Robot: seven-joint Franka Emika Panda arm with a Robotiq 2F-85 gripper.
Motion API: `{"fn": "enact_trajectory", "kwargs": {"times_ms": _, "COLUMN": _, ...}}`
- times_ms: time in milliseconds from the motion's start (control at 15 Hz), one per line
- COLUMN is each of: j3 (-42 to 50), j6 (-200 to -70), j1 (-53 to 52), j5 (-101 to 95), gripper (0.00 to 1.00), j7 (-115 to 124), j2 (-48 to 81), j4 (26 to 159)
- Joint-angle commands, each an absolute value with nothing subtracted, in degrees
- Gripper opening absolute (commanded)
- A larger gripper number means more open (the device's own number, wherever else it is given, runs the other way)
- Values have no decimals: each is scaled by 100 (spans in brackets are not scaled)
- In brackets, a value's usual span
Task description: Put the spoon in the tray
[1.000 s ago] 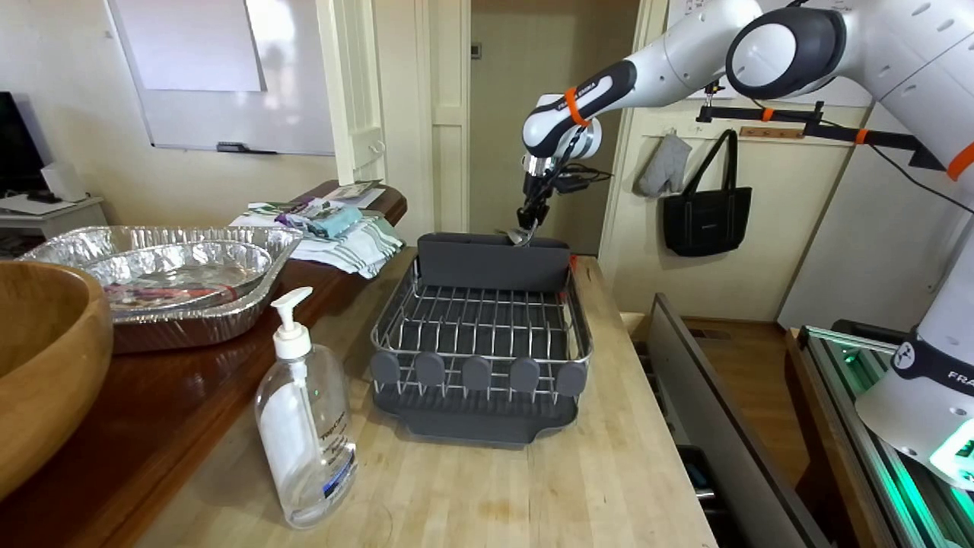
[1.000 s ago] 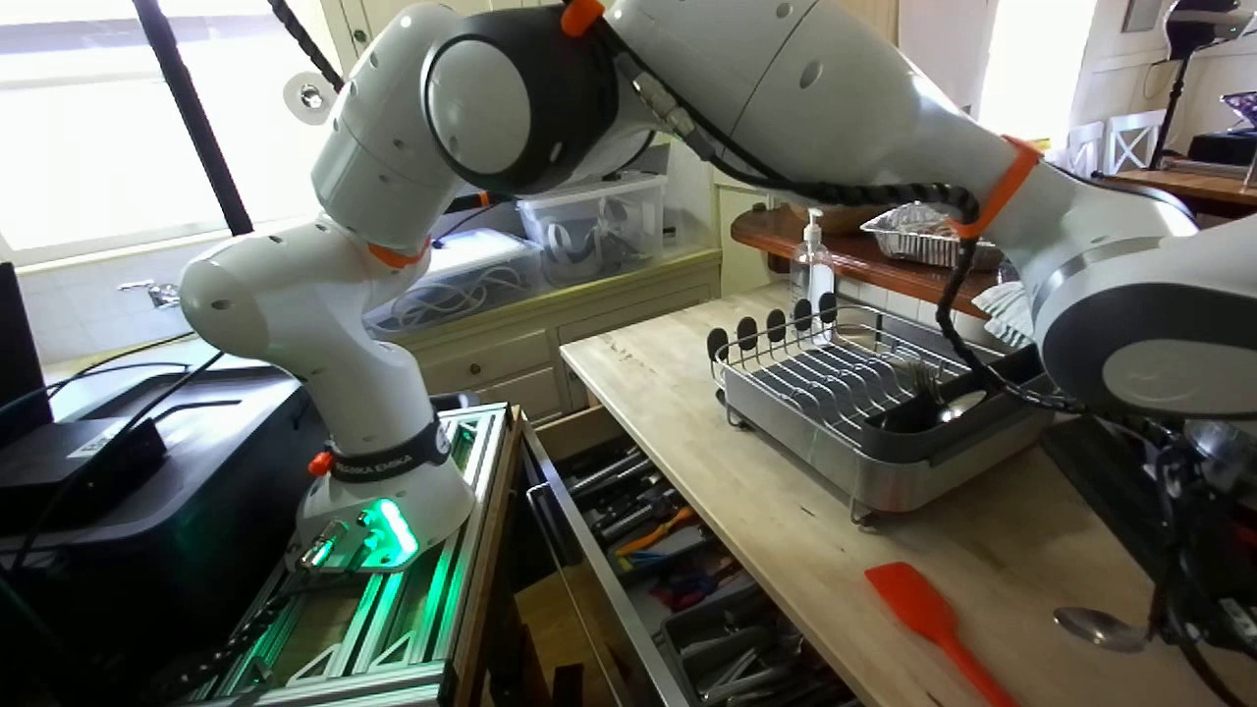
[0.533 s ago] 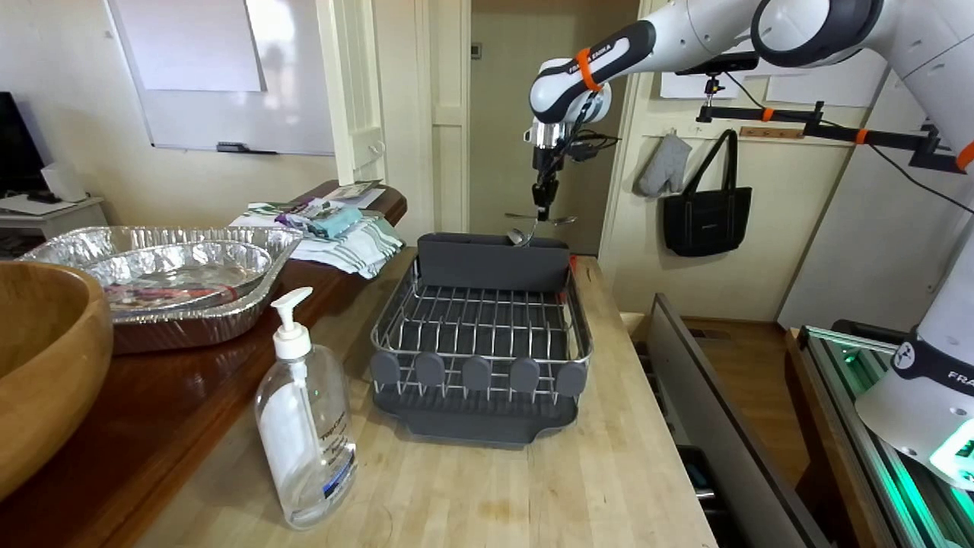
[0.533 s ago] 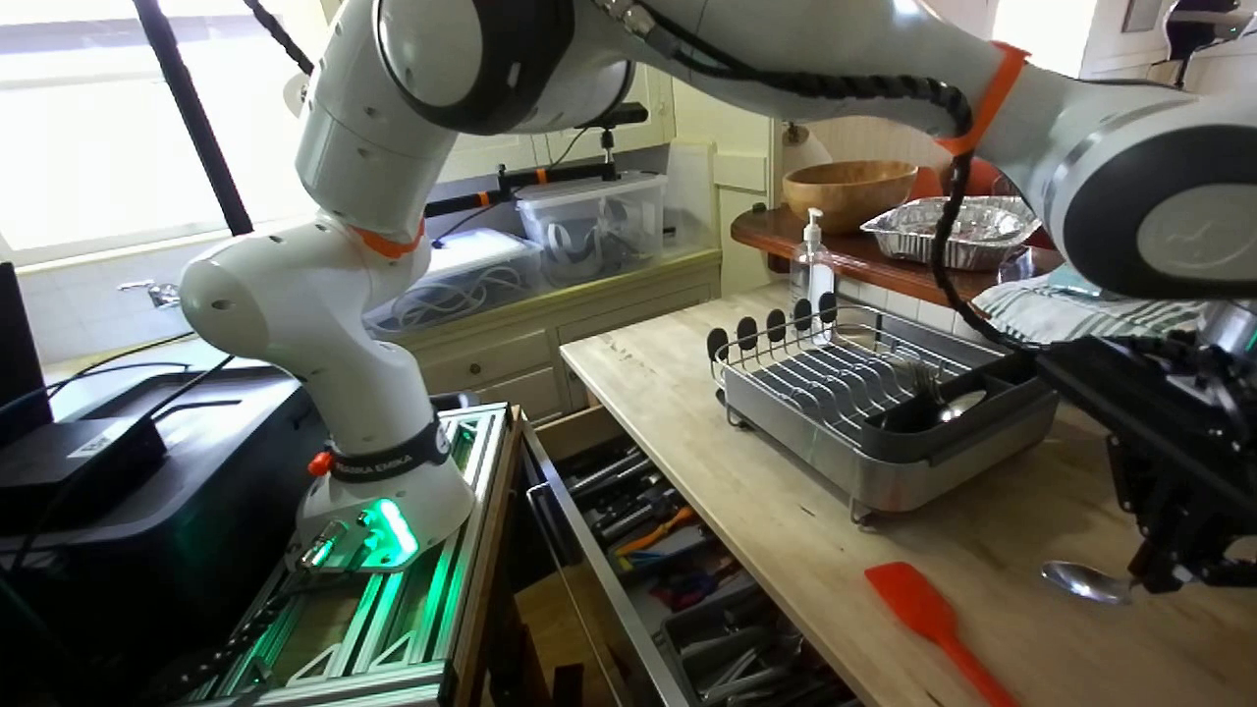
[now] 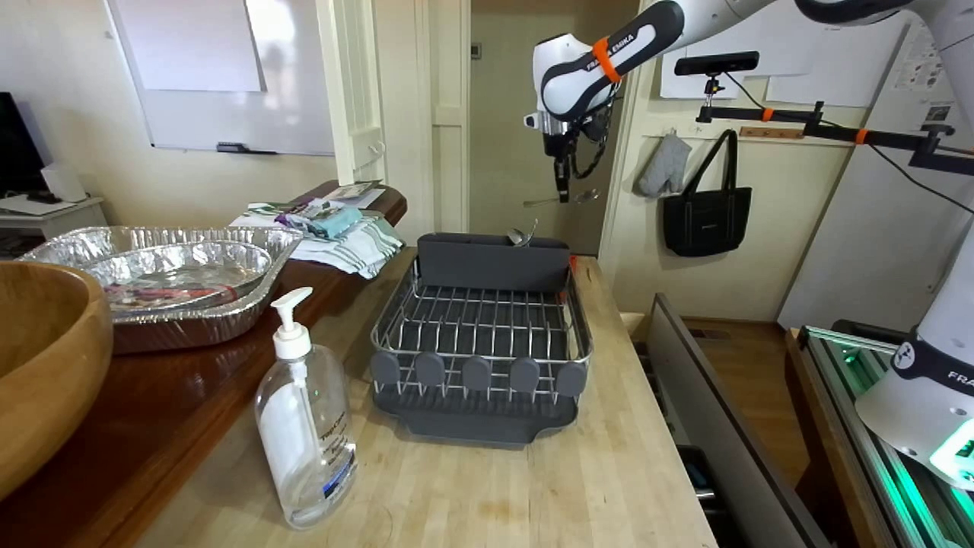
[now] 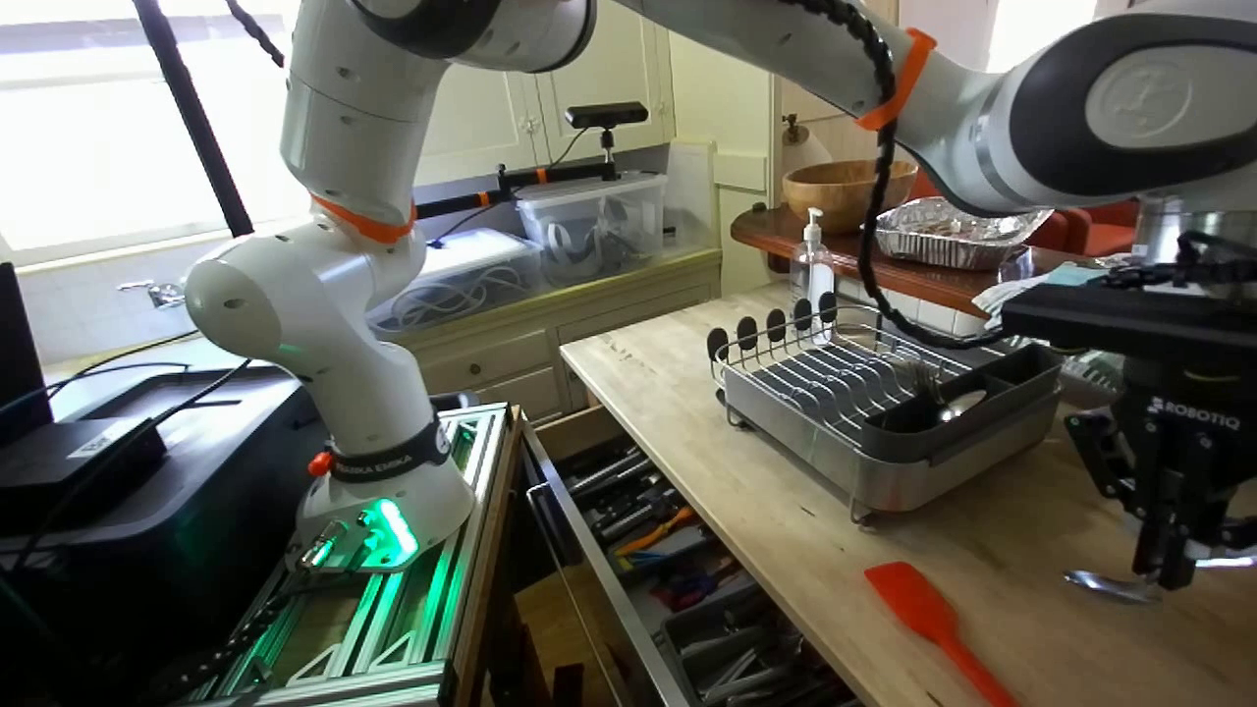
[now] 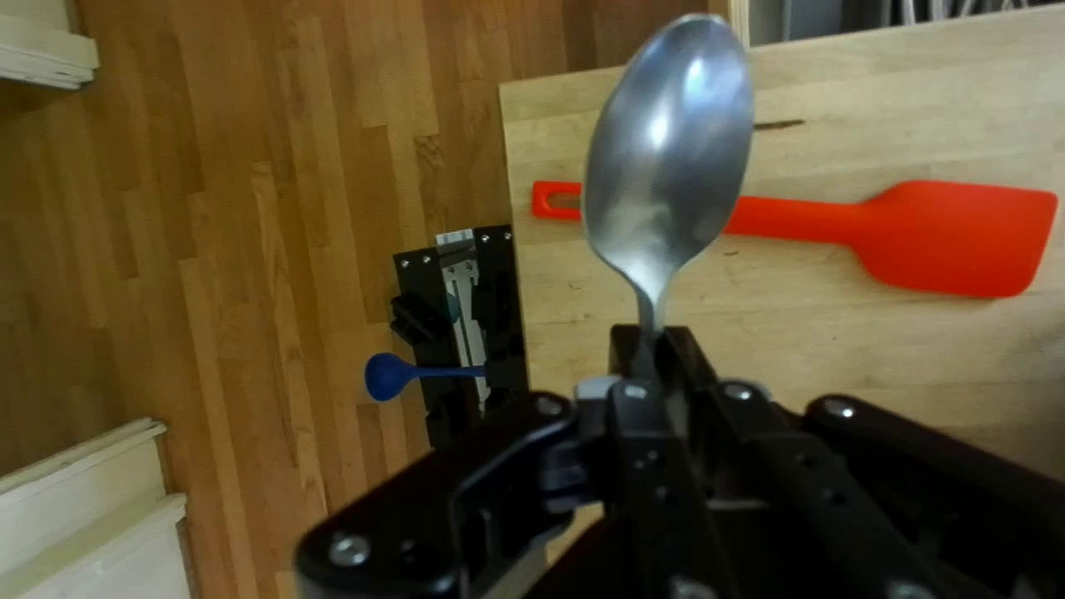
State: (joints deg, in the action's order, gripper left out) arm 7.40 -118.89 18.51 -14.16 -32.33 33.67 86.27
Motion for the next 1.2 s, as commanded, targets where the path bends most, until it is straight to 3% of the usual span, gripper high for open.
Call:
{"fn": "enact_trajectory", "kwargs": {"times_ms": 0, "j3": 880, "j6": -12443, "j1": 1507, "j5": -2299, "gripper": 2, "j7": -3374, "j2": 2725, "j4": 9624}}
{"fn": "enact_trajectory", "kwargs": {"times_ms": 1133, "j3": 622, "j6": -13229, "j1": 725, "j5": -5017, "gripper": 2, "j7": -3437, "j2": 1138, "j4": 11930}}
